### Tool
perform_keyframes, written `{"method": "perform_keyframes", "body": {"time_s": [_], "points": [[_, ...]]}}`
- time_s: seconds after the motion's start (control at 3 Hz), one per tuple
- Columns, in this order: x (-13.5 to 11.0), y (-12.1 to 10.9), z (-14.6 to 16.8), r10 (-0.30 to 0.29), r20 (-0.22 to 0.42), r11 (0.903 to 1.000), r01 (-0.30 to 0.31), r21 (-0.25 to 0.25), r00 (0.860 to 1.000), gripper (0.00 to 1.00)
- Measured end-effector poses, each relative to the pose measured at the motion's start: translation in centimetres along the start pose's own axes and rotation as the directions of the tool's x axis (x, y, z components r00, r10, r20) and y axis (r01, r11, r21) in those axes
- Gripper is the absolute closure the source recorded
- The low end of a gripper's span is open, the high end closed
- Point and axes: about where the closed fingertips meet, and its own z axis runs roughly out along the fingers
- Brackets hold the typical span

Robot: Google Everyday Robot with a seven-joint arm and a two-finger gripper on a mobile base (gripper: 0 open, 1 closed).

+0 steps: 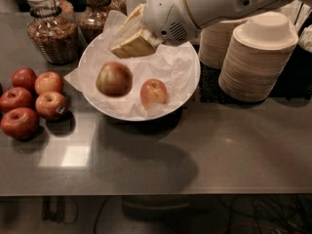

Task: Pick apple from white bowl

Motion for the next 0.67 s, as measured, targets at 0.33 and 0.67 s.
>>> {"method": "perform_keyframes", "body": {"time_s": [0.33, 0.67], "points": [[-2.48, 0.38, -3.74, -0.063, 0.015, 0.9962, 0.062, 0.061, 0.998, 1.00], [-2.51, 0.40, -3.84, -0.065, 0.015, 0.9960, 0.064, 0.063, 0.998, 1.00]]}}
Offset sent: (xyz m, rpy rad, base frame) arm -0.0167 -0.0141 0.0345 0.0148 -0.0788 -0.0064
